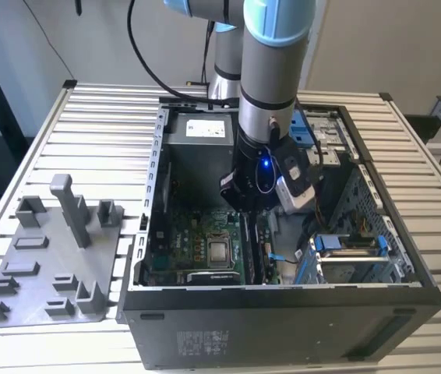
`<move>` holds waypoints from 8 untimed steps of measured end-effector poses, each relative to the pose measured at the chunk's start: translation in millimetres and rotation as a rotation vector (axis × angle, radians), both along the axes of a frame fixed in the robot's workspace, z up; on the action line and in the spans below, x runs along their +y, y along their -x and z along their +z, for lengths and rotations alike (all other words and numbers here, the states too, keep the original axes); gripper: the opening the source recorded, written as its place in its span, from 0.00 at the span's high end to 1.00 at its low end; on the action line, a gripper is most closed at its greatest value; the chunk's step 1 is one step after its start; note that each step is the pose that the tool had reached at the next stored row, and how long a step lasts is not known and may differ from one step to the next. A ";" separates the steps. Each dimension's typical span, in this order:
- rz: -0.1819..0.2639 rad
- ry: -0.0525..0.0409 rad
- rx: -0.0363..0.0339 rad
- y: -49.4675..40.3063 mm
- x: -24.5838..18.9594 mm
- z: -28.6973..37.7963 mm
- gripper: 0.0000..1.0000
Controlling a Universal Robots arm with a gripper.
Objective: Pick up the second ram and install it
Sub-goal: 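Press down the second ram until it locks into place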
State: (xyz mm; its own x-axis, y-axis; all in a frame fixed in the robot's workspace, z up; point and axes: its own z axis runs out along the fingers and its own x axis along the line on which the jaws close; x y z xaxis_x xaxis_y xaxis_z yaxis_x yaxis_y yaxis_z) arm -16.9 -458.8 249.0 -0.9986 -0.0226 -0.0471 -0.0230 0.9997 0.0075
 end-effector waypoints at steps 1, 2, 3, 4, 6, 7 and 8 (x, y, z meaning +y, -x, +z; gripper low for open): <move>0.010 -0.0007 0.0000 0.0 0.1 -0.1 0.89; 0.021 -0.0011 0.0000 0.1 0.1 -0.1 0.89; 0.035 -0.0013 -0.0001 0.1 0.1 -0.2 0.89; 0.049 -0.0014 -0.0001 0.1 0.1 -0.3 0.89; 0.076 -0.0013 -0.0001 0.1 0.0 -0.2 0.89; 0.088 -0.0013 0.0000 0.1 0.0 -0.2 0.89; 0.102 -0.0013 0.0000 0.1 0.0 -0.2 0.89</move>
State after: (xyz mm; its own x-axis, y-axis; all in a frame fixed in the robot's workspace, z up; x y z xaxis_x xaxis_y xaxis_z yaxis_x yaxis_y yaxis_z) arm -16.9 -458.7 248.8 -0.9912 -0.1238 -0.0473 -0.1243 0.9922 0.0088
